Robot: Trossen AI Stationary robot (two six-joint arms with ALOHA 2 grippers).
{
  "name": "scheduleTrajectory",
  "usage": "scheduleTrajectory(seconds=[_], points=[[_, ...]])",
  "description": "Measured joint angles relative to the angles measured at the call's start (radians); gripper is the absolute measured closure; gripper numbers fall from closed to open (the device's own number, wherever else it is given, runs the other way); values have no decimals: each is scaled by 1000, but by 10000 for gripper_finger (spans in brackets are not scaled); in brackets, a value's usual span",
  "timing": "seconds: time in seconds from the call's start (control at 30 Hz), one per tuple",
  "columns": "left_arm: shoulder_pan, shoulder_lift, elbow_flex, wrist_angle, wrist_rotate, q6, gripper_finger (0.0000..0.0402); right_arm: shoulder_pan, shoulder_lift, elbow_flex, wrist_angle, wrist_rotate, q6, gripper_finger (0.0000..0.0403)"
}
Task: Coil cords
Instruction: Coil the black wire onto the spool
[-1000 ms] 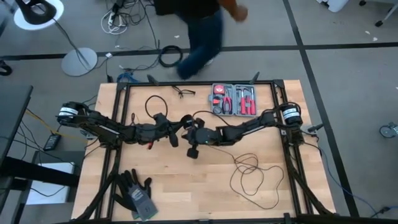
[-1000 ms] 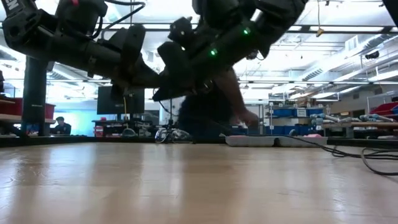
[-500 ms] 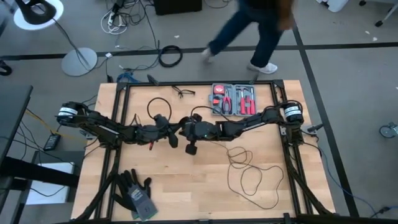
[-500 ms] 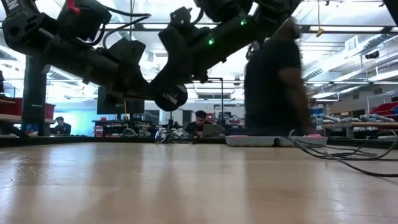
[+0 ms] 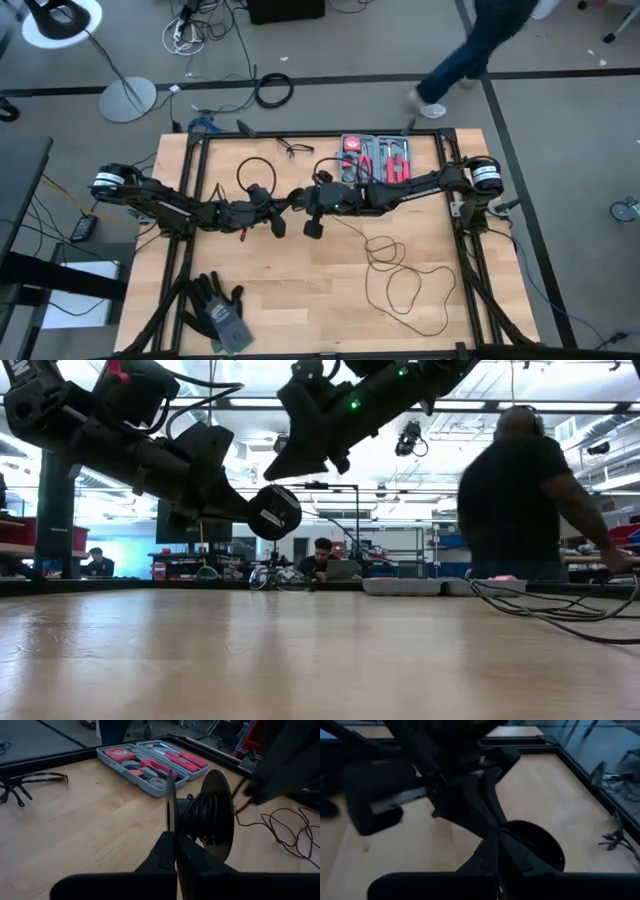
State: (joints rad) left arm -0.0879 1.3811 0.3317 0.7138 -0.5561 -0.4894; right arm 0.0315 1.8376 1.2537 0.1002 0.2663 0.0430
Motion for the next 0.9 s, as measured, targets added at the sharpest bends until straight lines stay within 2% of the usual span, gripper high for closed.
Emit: scheduleTrajectory(seconds=[0.33, 0.43, 0.5, 0.63, 0.8, 0.9], points=[[2, 0, 0, -3, 8, -18, 401, 14, 4, 0, -16, -78, 14, 403], [2, 0, 0, 28, 8, -20, 401, 14, 4, 0, -22, -140, 37, 403], [2, 0, 0, 52, 8, -20, 401, 14, 4, 0, -44, -144, 50, 403], [2, 0, 0, 79, 8, -20, 401, 27, 4, 0, -107, -92, 58, 403], [2, 0, 0, 91, 32, -17, 401, 63, 5, -1, -269, 124, 95, 403], [2, 0, 0, 88, 50, -17, 401, 72, 2, -1, -315, 157, 124, 403]])
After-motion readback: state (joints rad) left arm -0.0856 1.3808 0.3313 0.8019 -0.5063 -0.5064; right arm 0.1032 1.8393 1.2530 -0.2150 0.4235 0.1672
